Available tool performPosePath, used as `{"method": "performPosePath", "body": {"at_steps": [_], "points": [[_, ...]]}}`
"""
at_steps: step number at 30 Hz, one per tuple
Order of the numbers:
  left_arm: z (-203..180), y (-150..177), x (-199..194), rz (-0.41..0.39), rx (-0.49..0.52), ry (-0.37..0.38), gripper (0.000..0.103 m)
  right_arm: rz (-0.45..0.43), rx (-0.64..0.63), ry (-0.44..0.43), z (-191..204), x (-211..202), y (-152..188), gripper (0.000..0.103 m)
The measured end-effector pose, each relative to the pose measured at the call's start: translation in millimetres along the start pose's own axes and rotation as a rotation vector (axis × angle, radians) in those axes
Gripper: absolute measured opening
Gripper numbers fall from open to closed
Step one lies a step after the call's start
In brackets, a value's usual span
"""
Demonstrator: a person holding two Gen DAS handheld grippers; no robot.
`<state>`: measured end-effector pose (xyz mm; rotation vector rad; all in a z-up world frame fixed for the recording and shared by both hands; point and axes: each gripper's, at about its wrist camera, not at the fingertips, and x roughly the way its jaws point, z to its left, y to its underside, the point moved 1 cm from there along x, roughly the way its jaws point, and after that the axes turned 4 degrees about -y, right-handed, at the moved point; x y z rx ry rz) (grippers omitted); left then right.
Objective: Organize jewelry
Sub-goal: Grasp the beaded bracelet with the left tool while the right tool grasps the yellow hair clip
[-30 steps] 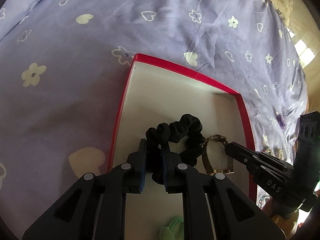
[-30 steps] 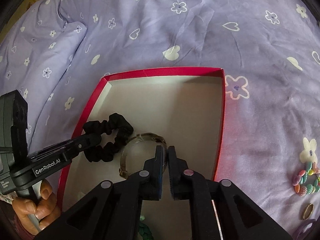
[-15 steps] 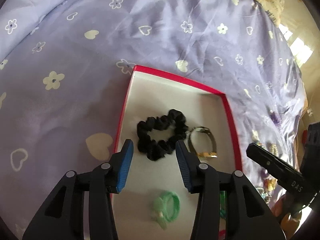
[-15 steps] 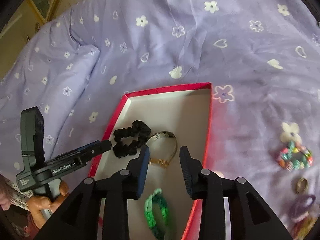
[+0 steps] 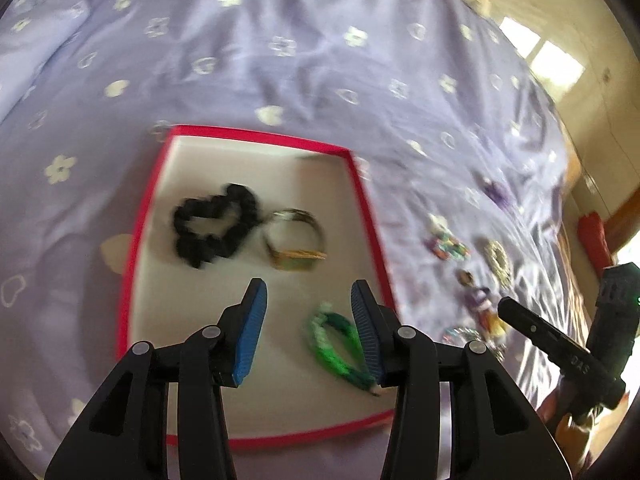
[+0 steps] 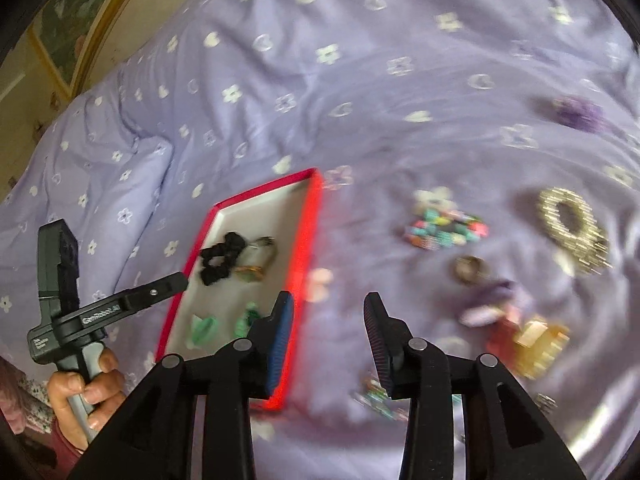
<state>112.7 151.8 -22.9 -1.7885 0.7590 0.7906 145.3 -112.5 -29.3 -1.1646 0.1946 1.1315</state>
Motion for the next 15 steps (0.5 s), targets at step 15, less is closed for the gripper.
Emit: {"method": "performPosePath", "body": {"at_steps": [15], "points": [[-90, 28, 12, 0.069, 0.221, 0.088, 0.042, -0.06, 0.131, 0.13, -84, -60, 34, 0.042]]}}
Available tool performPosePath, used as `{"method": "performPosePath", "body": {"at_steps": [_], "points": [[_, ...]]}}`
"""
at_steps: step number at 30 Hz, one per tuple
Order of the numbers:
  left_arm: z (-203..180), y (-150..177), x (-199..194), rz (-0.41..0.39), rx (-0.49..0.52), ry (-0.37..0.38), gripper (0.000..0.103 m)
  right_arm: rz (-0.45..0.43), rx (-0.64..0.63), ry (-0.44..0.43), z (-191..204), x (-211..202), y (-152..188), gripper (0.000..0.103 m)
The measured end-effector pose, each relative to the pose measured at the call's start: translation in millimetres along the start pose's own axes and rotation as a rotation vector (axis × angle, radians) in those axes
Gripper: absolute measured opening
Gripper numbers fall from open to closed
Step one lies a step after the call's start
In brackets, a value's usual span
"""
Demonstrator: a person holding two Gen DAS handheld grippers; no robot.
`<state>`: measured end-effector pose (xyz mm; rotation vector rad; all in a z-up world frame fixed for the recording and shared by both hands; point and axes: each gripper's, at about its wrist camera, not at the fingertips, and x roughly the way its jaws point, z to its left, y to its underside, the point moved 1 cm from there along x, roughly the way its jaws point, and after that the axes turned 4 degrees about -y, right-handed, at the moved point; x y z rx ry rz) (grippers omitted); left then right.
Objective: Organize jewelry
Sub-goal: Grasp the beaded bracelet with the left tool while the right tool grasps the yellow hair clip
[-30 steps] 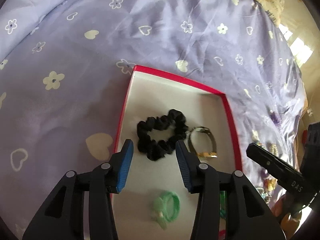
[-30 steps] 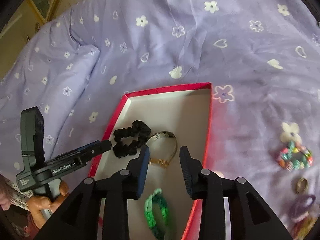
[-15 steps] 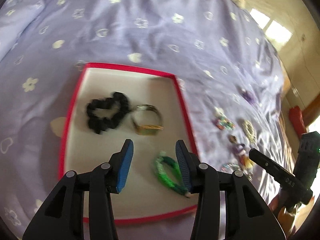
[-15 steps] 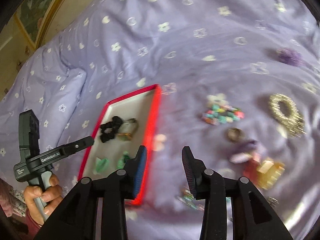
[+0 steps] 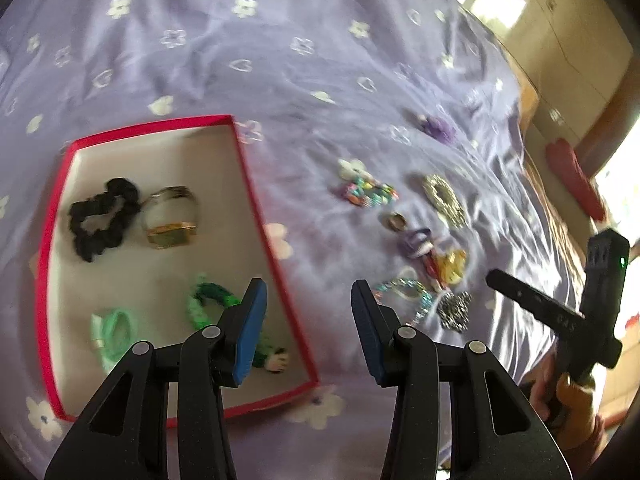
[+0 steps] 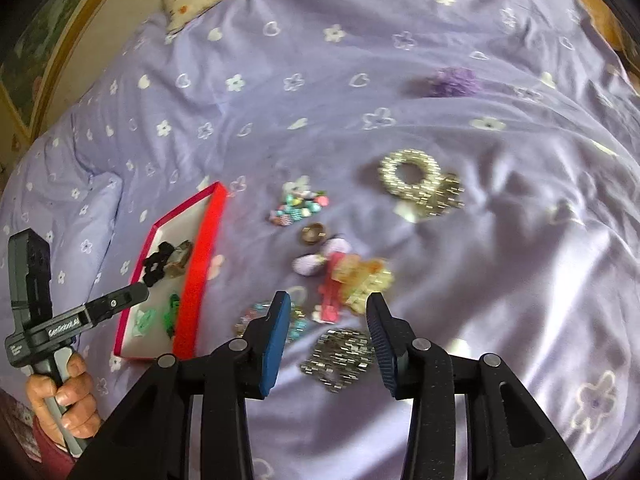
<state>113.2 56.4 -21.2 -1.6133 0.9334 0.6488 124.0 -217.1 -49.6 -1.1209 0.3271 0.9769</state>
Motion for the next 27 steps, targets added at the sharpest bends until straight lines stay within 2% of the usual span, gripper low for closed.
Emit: {"method": "performPosePath", "body": {"at_steps": [5, 8, 12, 21, 25, 26, 27], "points": [[-27, 5, 12, 0.032, 0.074, 0.002, 0.042, 0.002, 0.021, 0.005, -13, 1, 2, 0.042], [-39, 8, 23, 0.06, 0.106, 0.0, 0.042, 0.01, 0.017, 0.003, -15, 5, 3, 0.047], [-51, 11, 38, 0.094, 0.144, -0.011, 0.042, 0.018, 0.009, -0.002, -15, 12, 2, 0.047], [-73, 15, 68, 0.157, 0.214, -0.016, 0.042, 0.056, -0.004, 0.006, -19, 34, -4, 0.058], [-81, 22, 85, 0.184, 0.252, -0.043, 0.041, 0.063, -0.012, 0.012, -20, 46, -8, 0.058], [-83, 23, 85, 0.175, 0.259, -0.045, 0.039, 0.061, -0.015, 0.012, -20, 48, -8, 0.057], [-84, 23, 85, 0.167, 0.267, -0.037, 0.027, 0.058, -0.017, 0.012, -20, 49, -9, 0.057]]}}
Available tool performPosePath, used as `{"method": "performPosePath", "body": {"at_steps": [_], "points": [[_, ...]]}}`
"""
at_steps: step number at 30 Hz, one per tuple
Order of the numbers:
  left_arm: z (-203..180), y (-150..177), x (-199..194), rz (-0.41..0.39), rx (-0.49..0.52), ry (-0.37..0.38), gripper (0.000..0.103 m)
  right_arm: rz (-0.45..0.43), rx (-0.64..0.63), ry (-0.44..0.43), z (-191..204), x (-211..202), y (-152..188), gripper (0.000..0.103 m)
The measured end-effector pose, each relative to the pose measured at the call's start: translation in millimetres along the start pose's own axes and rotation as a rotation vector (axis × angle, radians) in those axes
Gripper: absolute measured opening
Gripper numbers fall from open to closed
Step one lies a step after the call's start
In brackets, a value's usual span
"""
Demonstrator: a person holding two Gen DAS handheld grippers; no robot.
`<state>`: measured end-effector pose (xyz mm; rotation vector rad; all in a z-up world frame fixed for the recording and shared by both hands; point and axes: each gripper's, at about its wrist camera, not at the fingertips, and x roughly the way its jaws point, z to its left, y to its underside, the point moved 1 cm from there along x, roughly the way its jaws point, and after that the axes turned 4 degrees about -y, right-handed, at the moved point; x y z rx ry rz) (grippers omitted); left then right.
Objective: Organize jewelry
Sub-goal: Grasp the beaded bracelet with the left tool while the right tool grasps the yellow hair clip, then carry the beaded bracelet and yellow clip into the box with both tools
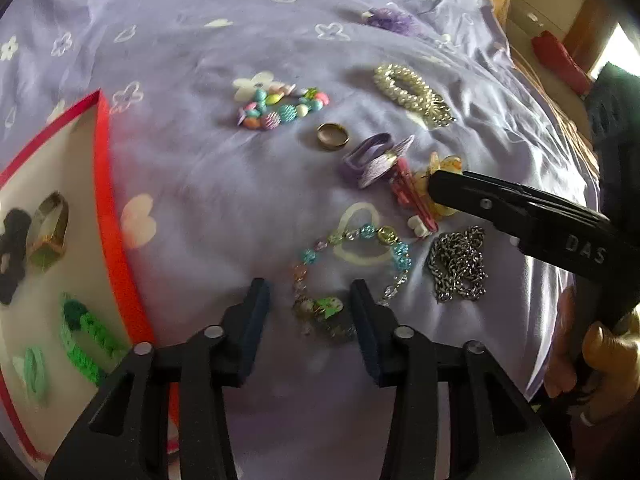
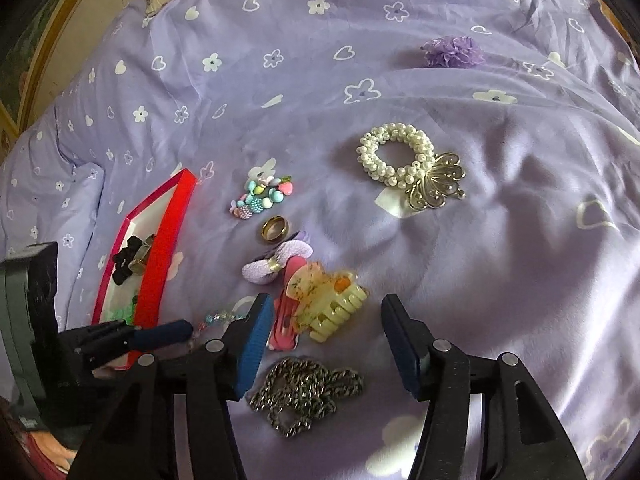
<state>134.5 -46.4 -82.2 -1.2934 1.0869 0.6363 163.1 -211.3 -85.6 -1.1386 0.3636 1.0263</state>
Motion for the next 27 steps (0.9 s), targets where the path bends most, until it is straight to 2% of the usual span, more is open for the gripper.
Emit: {"method": "performPosePath", "body": {"at_steps": [2, 4, 12, 18, 27], "points": [[1, -1, 0, -0.004, -0.005, 0.031, 0.015, -0.006, 0.003, 0.002, -1, 1, 0, 0.043], [3, -1, -2, -0.015, -0.011, 0.043, 0.012, -0.015, 0.006, -0.005, -1, -1, 0, 0.043], [11, 2, -20, -0.064, -0.067, 0.084, 0.011, -0.064, 0.013, -0.033, 2, -25, 4, 0.043], [19, 4, -48, -0.128, -0.102, 0.1, 0.011, -0.087, 0.005, -0.067, 13, -39, 4, 0.043], [40, 10, -90, -0.21, -0.155, 0.095, 0.011, -0.083, -0.058, -0.118, 49, -43, 5, 0.043]]}}
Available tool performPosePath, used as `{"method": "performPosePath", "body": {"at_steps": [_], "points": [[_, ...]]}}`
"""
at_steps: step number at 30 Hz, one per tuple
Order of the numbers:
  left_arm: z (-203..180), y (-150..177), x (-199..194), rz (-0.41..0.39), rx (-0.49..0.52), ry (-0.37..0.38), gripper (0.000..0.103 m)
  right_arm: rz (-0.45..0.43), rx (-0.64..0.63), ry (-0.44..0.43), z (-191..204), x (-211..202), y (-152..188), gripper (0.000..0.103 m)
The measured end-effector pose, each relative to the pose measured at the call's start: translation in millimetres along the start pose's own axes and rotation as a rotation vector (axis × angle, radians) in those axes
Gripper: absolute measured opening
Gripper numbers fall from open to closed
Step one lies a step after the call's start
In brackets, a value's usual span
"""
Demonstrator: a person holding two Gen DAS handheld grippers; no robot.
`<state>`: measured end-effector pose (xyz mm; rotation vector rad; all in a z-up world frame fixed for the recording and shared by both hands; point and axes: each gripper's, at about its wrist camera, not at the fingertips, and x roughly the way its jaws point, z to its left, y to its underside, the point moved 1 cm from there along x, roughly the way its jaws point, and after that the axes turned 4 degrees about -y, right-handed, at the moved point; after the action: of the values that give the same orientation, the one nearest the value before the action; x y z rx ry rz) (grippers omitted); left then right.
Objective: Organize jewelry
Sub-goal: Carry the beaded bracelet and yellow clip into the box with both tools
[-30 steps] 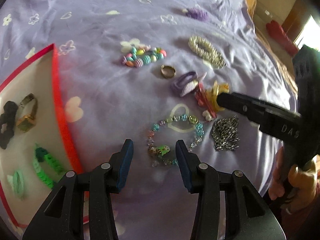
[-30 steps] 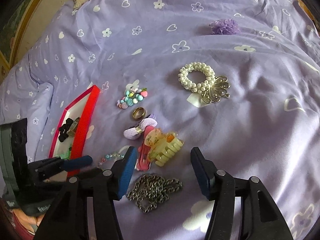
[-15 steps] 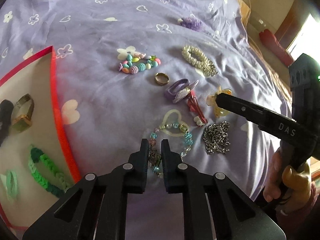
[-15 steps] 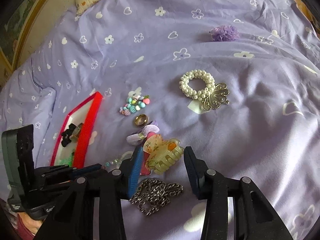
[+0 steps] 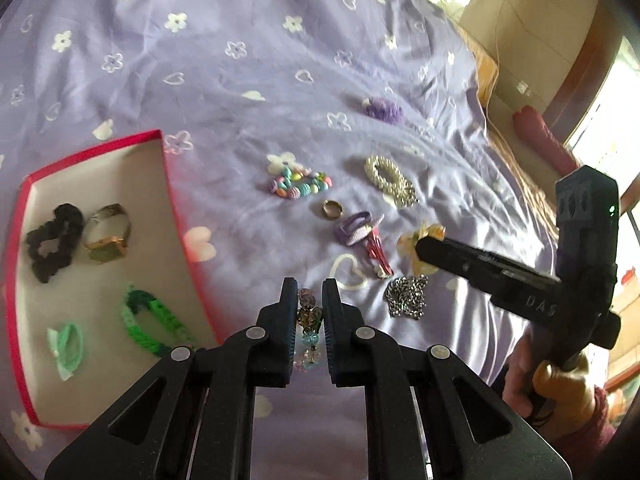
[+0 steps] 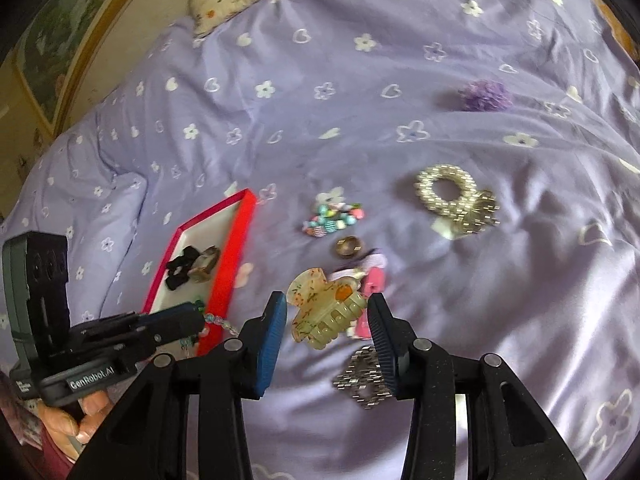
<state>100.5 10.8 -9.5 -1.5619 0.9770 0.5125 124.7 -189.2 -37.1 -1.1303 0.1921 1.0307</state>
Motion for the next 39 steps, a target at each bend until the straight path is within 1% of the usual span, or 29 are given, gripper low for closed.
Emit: {"method": "performPosePath", "body": {"at_steps": [4, 10, 19, 26, 31, 39], "points": [[13, 0, -19, -0.037, -0.032, -0.004, 0.011, 0.013, -0.024, -0.024, 17, 6, 2, 0.043], [41, -1, -43, -0.08, -0.086, -0.035, 0.011, 0.043, -0.06, -0.061, 42, 19, 6, 0.043], [91, 1, -60, -0.115, -0.177, -0.09, 0.011, 0.086, -0.123, -0.113, 83, 47, 5, 0.043], [129, 8, -60, -0.118, -0.246, -0.13, 0.011, 0.128, -0.164, -0.155, 115, 78, 3, 0.043], [154, 11, -55, -0.12, -0.296, -0.142, 0.011, 0.162, -0.184, -0.178, 134, 105, 0, 0.043], [189, 8, -39, -0.117, -0.372, -0.125, 0.011, 0.241, -0.23, -0.163, 153, 154, 0, 0.043]]}}
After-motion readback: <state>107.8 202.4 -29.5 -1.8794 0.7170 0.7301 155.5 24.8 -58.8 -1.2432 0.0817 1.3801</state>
